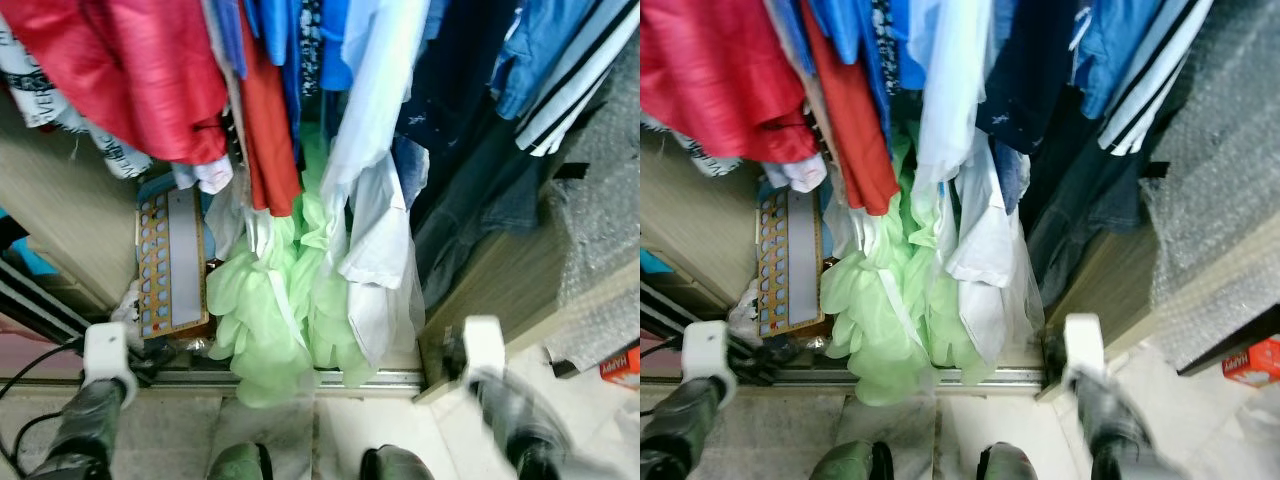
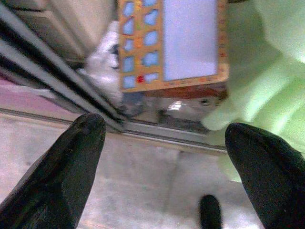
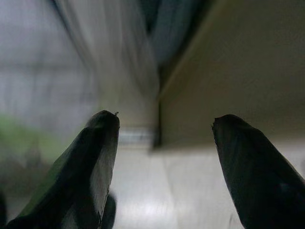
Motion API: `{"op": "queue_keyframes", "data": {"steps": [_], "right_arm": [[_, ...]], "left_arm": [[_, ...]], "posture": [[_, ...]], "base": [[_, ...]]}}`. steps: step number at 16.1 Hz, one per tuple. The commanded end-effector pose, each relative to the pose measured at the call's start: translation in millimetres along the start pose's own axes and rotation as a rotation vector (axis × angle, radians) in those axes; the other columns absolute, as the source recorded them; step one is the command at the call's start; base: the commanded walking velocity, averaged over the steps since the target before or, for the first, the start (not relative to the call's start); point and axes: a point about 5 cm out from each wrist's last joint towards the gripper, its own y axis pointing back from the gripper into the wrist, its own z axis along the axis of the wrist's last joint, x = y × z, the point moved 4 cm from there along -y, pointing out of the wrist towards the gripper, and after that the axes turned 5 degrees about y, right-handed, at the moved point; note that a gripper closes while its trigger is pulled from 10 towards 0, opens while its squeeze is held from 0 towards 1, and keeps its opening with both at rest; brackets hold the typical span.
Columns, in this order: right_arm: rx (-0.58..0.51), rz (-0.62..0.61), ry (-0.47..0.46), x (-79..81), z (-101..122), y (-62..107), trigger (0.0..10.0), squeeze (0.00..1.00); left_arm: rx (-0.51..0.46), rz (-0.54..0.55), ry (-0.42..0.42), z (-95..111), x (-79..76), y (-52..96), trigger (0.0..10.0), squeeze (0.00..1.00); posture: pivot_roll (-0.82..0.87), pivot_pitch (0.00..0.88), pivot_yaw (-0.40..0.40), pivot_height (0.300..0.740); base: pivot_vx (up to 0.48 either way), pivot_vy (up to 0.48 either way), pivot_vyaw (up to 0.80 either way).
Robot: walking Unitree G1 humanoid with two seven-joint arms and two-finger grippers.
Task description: Clean up the room
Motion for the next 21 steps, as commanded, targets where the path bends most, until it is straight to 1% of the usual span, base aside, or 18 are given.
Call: {"op": "queue_keyframes", "data": {"steps": [1,2,4,5,6,7,8,9,10,11,12,13,14,15,16,18,19,21], "right_arm": [[0.070,0.013,-0.012,3.2,-20,4.2,10.0,0.00],[0.051,0.016,-0.019,4.1,-13,2.0,10.0,0.00],[0.001,0.037,-0.006,6.6,7,-2.9,10.0,0.00],[-0.040,0.045,0.003,6.4,23,-5.8,10.0,0.00],[-0.059,0.057,0.006,7.7,29,-6.7,10.0,0.00],[-0.087,0.089,0.005,11.7,41,-8.0,10.0,0.00],[-0.113,0.112,0.008,14.5,50,-8.6,10.0,0.00],[-0.150,0.148,0.022,20.0,64,-7.6,10.0,0.00],[-0.171,0.165,0.018,22.7,70,-6.1,10.0,0.00],[-0.202,0.180,0.024,25.6,78,-1.2,10.0,0.00],[-0.217,0.183,0.017,26.2,81,3.1,10.0,0.00],[-0.221,0.185,0.015,26.4,82,4.8,10.0,0.00],[-0.242,0.177,0.021,24.6,85,11.0,10.0,0.00],[-0.242,0.177,0.021,24.6,85,11.0,10.0,0.00],[-0.312,0.145,0.040,18.9,99,28.0,10.0,0.00],[-0.334,0.159,0.042,22.8,103,39.1,10.0,0.00],[-0.345,0.175,0.056,27.0,101,49.8,10.0,0.00],[-0.332,0.190,0.066,25.7,96,57.5,10.0,0.00]], "left_arm": [[0.028,-0.003,-0.004,-10,-2.4,1.6,10.0,0.00],[0.023,-0.012,-0.004,-10,-5.3,1.5,10.0,0.00],[0.001,-0.046,0.001,-11,-10.2,2.7,10.0,0.00],[-0.033,-0.042,0.008,-7,-6.2,4.3,10.0,0.00],[-0.051,-0.037,0.012,-3,-4.2,4.7,10.0,0.00],[-0.094,-0.031,0.018,7,-1.4,5.0,10.0,0.00],[-0.135,-0.039,0.018,17,-2.0,5.1,10.0,0.00],[-0.217,-0.060,-0.001,38,-5.6,7.4,10.0,0.00],[-0.244,-0.073,-0.012,45,-8.9,8.8,10.0,0.00],[-0.281,-0.093,-0.001,55,-15.6,11.3,10.0,0.00],[-0.302,-0.109,0.002,60,-21.4,13.4,10.0,0.00],[-0.310,-0.114,0.002,62,-23.7,14.1,10.0,0.00],[-0.341,-0.134,-0.005,68,-31.8,17.7,10.0,0.00],[-0.341,-0.134,-0.005,68,-31.8,17.7,10.0,0.00],[-0.416,-0.182,-0.031,83,-51.4,27.4,10.0,0.00],[-0.463,-0.211,-0.013,92,-64.1,34.0,10.0,0.00],[-0.521,-0.234,-0.023,102,-71.8,41.3,10.0,0.00],[-0.534,-0.236,-0.007,108,-75.3,46.8,10.0,0.00]], "posture": [[-0.03,0.083,-0.019,0.740],[-0.03,0.083,-0.019,0.740],[-0.03,0.087,-0.022,0.740],[-0.03,0.093,-0.025,0.740],[-0.03,0.097,-0.025,0.740],[-0.03,0.098,-0.025,0.740],[-0.03,0.100,-0.025,0.740],[-0.02,0.102,-0.025,0.740],[-0.02,0.102,-0.025,0.740],[-0.02,0.101,-0.025,0.740],[-0.02,0.100,-0.024,0.740],[-0.02,0.099,-0.025,0.740],[-0.02,0.097,-0.023,0.740],[-0.02,0.097,-0.023,0.740],[-0.03,0.091,-0.025,0.740],[-0.03,0.081,-0.025,0.740],[-0.03,0.069,-0.029,0.740],[-0.03,0.047,-0.030,0.740]], "base": [[0.000,0.000,0.00],[0.000,0.000,0.00],[0.000,0.000,0.00],[0.000,0.000,0.00],[0.000,0.000,0.00],[0.000,0.000,0.00],[0.000,0.000,0.00],[0.000,0.000,0.00],[0.000,0.000,0.00],[0.000,0.000,0.00],[0.000,0.000,0.00],[0.000,0.000,0.00],[0.000,0.000,0.00],[0.000,0.000,0.00],[0.000,0.000,0.00],[0.000,0.000,0.00],[0.000,0.000,0.00],[0.000,0.000,0.00]]}}
